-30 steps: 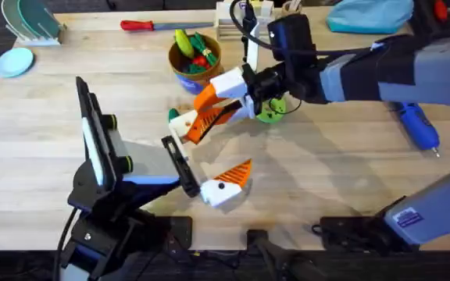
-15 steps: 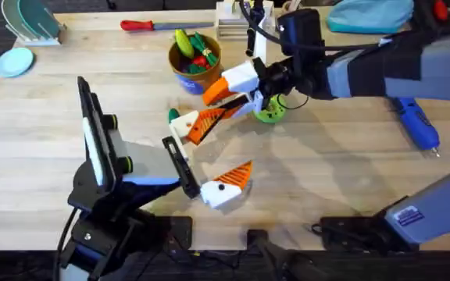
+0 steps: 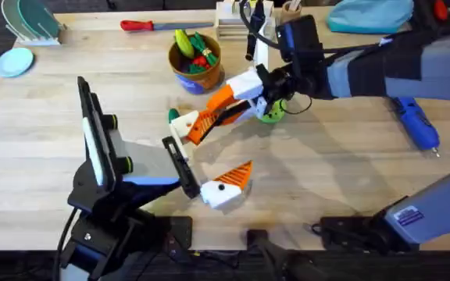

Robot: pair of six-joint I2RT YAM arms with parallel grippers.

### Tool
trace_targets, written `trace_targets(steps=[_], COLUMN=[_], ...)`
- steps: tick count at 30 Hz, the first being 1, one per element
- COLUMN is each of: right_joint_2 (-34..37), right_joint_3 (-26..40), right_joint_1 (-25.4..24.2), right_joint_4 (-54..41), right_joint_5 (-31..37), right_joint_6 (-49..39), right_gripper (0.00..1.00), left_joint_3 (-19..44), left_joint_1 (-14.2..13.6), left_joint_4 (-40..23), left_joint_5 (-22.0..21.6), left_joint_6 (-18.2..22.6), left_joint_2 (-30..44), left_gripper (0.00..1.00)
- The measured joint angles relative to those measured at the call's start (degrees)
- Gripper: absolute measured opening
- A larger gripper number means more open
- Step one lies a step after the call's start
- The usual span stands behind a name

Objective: Pick up the gripper from the table and insert it into the empty holder that is missing its gripper. Then pick up a screw, insert it into the mounting hole, and use the screwdriver to tighten it. Finally, clean up the table by picking up the vegetable and placing it into the bucket.

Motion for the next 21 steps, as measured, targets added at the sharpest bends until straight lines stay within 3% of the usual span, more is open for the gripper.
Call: trace_targets(steps=[5, 14, 16, 18, 21], right_joint_2=[0.0, 0.01, 0.0, 0.01, 0.01], right_joint_3=[0.0, 0.0, 0.0, 0.0, 0.0], right_joint_1=[0.0, 0.0, 0.01, 0.0, 0.02], right_joint_4=[-1.51, -1.53, -1.53, -1.56, -1.58], right_joint_5=[0.02, 0.02, 0.02, 0.02, 0.04], right_joint_6=[-2.85, -3.78, -4.06, -4.14, -4.16], right_gripper=[0.53, 0.358, 0.257, 0.063, 0.013], left_joint_3=[0.0, 0.0, 0.0, 0.0, 0.0], left_joint_1=[0.0, 0.0, 0.0, 0.0, 0.0], left_joint_4=[0.0, -0.02, -0.01, 0.0, 0.0], left_joint_5=[0.01, 0.01, 0.01, 0.01, 0.01], left_joint_6=[0.0, 0.0, 0.01, 0.03, 0.15], left_joint_2=[0.0, -0.02, -0.01, 0.0, 0.0], left_gripper=[0.993, 0.993, 0.992, 0.993, 0.993])
